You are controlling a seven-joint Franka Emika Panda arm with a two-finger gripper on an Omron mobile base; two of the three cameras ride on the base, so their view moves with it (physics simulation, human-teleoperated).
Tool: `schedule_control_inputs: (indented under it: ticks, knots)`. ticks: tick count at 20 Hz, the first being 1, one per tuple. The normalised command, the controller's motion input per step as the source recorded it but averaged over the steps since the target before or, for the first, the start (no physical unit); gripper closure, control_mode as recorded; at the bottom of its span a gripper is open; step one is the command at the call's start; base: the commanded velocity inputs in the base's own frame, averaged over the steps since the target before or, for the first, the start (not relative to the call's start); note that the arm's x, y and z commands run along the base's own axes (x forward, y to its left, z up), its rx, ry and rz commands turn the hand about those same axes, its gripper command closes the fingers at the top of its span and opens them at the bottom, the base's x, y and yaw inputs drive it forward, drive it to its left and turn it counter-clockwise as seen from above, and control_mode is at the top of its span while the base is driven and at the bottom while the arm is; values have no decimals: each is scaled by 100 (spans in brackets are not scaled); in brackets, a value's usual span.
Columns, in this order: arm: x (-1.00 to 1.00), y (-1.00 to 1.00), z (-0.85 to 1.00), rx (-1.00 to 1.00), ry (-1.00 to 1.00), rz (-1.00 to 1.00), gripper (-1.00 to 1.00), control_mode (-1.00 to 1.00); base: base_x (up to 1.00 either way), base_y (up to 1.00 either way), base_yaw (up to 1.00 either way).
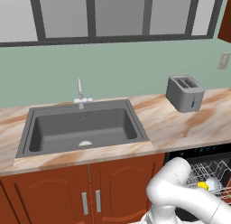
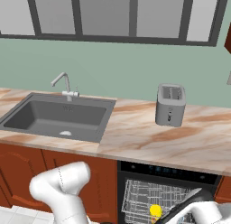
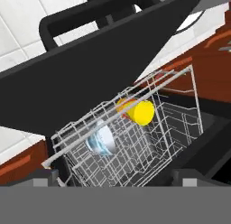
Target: Pick up the cup and bowl from the counter, place them in the dishwasher, and close the dishwasher door.
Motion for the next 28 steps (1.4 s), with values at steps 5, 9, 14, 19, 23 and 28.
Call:
schedule_control_inputs:
  ticks: [5,9,14,19,23,28]
  knots:
    - [-48,35,-24,0,-9,0,-100,-100,0,0,0]
    - [-35,35,-18,1,-7,0,-100,-100,0,0,0]
    - [-27,39,-17,5,-7,0,-100,-100,0,0,0]
    - [-32,27,-17,9,-9,0,-100,-100,0,0,0]
    - [-40,6,-22,8,-10,0,-100,-100,0,0,0]
    - [-44,2,-31,8,-14,0,-100,-100,0,0,0]
